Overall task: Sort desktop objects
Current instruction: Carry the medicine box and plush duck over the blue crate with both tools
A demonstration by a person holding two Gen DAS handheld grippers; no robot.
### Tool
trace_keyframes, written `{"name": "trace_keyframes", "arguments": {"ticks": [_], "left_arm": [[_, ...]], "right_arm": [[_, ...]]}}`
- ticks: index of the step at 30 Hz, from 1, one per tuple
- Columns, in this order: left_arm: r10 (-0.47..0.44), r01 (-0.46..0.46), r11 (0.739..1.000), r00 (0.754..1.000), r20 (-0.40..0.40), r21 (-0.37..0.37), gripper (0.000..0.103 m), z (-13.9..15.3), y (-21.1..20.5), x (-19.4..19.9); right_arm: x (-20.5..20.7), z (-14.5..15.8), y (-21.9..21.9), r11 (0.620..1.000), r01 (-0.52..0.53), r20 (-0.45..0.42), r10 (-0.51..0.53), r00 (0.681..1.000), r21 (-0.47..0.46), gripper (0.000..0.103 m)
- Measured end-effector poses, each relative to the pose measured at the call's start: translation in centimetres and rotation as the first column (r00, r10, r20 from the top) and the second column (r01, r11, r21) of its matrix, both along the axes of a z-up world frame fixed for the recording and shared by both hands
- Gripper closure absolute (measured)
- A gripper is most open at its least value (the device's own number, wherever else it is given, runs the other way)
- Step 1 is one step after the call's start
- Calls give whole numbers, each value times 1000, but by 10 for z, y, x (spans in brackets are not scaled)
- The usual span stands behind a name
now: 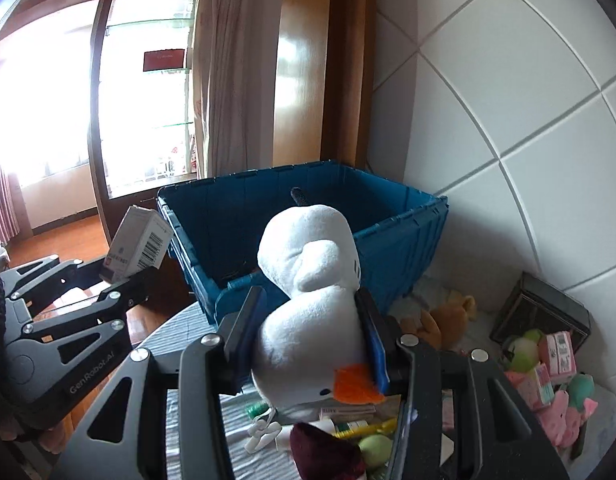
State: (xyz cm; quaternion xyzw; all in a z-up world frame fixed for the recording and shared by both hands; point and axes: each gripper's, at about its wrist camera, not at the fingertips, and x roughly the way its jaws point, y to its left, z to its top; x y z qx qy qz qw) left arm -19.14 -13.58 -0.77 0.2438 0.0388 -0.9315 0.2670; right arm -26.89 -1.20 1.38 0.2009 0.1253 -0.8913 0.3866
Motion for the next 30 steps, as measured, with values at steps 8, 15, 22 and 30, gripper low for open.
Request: {"name": "trace_keyframes", "arguments": {"ticks": [8, 15, 22, 30], "left_arm": [[-84, 83, 996, 995, 46, 39, 71, -1, -100, -56], [-212, 208, 977, 973, 94, 50, 71, 0, -174, -108], [-316, 301, 947, 936, 156, 114, 71, -27, -208, -152], [-365, 343, 928, 916, 166, 146, 70, -43, -223, -168]], "right_arm": [[-41, 3, -91, 996, 90, 35, -90, 995, 1, 58], [-75, 11, -153, 968, 249, 73, -250, 966, 14, 58], [-100, -8, -197, 942, 318, 119, -330, 937, 105, 58], [-113, -27, -212, 915, 370, 146, -393, 908, 163, 58]]}}
